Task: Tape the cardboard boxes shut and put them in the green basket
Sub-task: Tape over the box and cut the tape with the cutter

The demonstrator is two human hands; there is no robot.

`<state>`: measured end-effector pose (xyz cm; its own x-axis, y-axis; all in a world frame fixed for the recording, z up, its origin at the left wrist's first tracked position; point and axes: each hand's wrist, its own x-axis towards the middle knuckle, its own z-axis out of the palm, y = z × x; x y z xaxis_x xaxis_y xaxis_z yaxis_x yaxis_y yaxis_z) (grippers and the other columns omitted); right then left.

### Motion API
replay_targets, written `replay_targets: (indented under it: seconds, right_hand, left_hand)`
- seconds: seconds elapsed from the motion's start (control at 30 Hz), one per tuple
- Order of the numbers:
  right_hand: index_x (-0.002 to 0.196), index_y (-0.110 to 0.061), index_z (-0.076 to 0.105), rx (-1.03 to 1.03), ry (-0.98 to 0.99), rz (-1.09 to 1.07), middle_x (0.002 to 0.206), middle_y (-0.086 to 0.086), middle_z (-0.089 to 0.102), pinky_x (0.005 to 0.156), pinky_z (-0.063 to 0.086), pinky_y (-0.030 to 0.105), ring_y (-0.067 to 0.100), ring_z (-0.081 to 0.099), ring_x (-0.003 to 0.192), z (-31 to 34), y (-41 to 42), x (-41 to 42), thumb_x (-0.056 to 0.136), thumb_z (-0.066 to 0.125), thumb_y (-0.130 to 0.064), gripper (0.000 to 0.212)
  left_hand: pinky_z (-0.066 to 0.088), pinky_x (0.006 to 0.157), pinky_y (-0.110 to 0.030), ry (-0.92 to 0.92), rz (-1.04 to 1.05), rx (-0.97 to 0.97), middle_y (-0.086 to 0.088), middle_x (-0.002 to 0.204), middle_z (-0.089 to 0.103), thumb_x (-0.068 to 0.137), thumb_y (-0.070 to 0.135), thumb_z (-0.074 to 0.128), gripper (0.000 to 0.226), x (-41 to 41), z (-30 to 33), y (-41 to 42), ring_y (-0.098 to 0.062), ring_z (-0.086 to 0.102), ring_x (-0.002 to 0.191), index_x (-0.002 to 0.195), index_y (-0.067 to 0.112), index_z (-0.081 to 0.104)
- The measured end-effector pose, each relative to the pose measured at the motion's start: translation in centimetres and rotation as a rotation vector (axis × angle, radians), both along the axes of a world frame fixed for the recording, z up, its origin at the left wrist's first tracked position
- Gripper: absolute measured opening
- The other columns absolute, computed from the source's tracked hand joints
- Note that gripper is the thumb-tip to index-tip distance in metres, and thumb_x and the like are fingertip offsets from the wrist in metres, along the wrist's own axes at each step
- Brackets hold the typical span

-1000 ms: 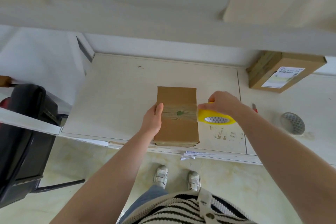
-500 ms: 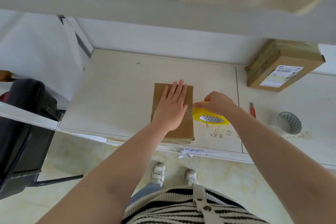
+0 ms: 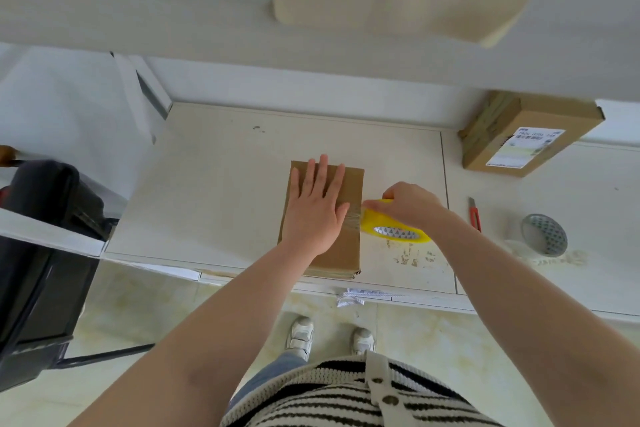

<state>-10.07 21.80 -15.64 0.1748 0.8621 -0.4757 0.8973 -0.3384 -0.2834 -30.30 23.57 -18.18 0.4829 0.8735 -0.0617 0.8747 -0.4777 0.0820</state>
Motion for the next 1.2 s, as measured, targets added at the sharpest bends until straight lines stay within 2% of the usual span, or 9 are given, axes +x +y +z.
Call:
replay_targets:
  seconds: [0.07,0.13,0.2,0.27,0.33,0.53,0.73,1.0,1.2]
  right_hand:
    - [0.058,-0.017,0.047,-0.013,0.125,0.047,0.053,-0.003,0.040,0.055,0.030,0.029,0.016,0.041,0.053,0.2,-0.7,1.4,0.084,0.054,-0.070,0.059]
    - [0.056,-0.017,0.040,0.002,0.227,0.044,0.051,-0.003,0.030,0.055,0.025,0.030,0.017,0.033,0.051,0.5,-1.1,2.9,0.083,0.059,-0.064,0.058]
    - [0.053,-0.015,0.044,0.021,0.154,0.047,0.046,-0.005,0.035,0.053,0.028,0.028,0.016,0.038,0.047,0.6,-1.2,4.0,0.079,0.060,-0.069,0.062]
    - [0.051,-0.015,0.047,-0.001,-0.015,0.081,0.044,-0.007,0.043,0.052,0.031,0.027,0.014,0.047,0.047,0.8,-1.1,4.5,0.072,0.058,-0.078,0.068]
    - [0.051,-0.016,0.039,-0.013,-0.111,0.106,0.044,-0.007,0.039,0.051,0.030,0.027,0.015,0.047,0.048,0.8,-1.0,4.6,0.068,0.055,-0.084,0.071]
    - [0.055,-0.021,0.030,-0.062,-0.029,0.063,0.046,-0.007,0.029,0.053,0.028,0.029,0.016,0.038,0.048,0.2,-1.3,4.6,0.062,0.055,-0.088,0.072]
    - [0.061,-0.016,0.047,-0.116,-0.075,0.066,0.055,-0.004,0.047,0.054,0.034,0.027,0.015,0.051,0.057,0.2,-0.7,3.5,0.064,0.060,-0.084,0.069]
    - [0.055,-0.016,0.037,-0.145,0.033,0.018,0.050,-0.003,0.033,0.054,0.030,0.029,0.016,0.036,0.047,0.3,-1.0,4.6,0.063,0.059,-0.084,0.073]
    - [0.061,-0.017,0.047,-0.067,-0.044,-0.002,0.056,-0.004,0.050,0.052,0.033,0.027,0.013,0.052,0.055,0.2,-1.4,4.5,0.058,0.052,-0.093,0.076]
  left_hand:
    - [-0.018,0.111,-0.062,0.013,0.086,0.002,-0.010,0.161,-0.023,0.092,0.071,0.004,0.071,0.2,-0.1,-0.8,-0.038,-0.021,0.147,0.153,0.039,-0.015]
    - [-0.012,0.110,-0.069,0.004,0.118,-0.036,-0.009,0.161,-0.024,0.086,0.080,0.003,0.078,0.6,0.0,-1.1,-0.040,-0.022,0.146,0.151,0.043,-0.016]
    - [-0.004,0.111,-0.072,-0.002,0.111,-0.058,-0.008,0.161,-0.023,0.082,0.083,0.004,0.083,0.8,0.1,-1.1,-0.040,-0.020,0.147,0.151,0.043,-0.017]
    - [-0.001,0.111,-0.072,-0.014,0.110,-0.062,-0.008,0.161,-0.023,0.081,0.084,0.004,0.084,0.9,0.0,-1.1,-0.039,-0.021,0.147,0.151,0.042,-0.018]
    - [-0.001,0.112,-0.071,-0.020,0.119,-0.063,-0.007,0.161,-0.025,0.081,0.085,0.003,0.085,1.0,0.0,-1.3,-0.038,-0.023,0.147,0.150,0.042,-0.019]
    - [-0.005,0.114,-0.067,0.005,0.128,-0.099,-0.005,0.159,-0.031,0.072,0.092,-0.003,0.093,1.2,0.2,-1.2,-0.037,-0.024,0.146,0.148,0.043,-0.024]
    - [-0.014,0.110,-0.066,0.081,0.162,-0.098,-0.014,0.158,-0.030,0.079,0.085,0.013,0.092,2.5,0.4,-1.5,-0.037,-0.026,0.145,0.147,0.039,-0.028]
    - [-0.012,0.111,-0.065,0.021,0.232,-0.174,-0.011,0.156,-0.036,0.073,0.089,0.006,0.097,3.6,0.3,-2.4,-0.033,-0.027,0.146,0.148,0.038,-0.028]
    - [-0.011,0.111,-0.065,0.046,0.211,-0.165,-0.011,0.155,-0.036,0.075,0.090,0.016,0.100,3.8,0.4,-2.1,-0.034,-0.027,0.146,0.147,0.039,-0.030]
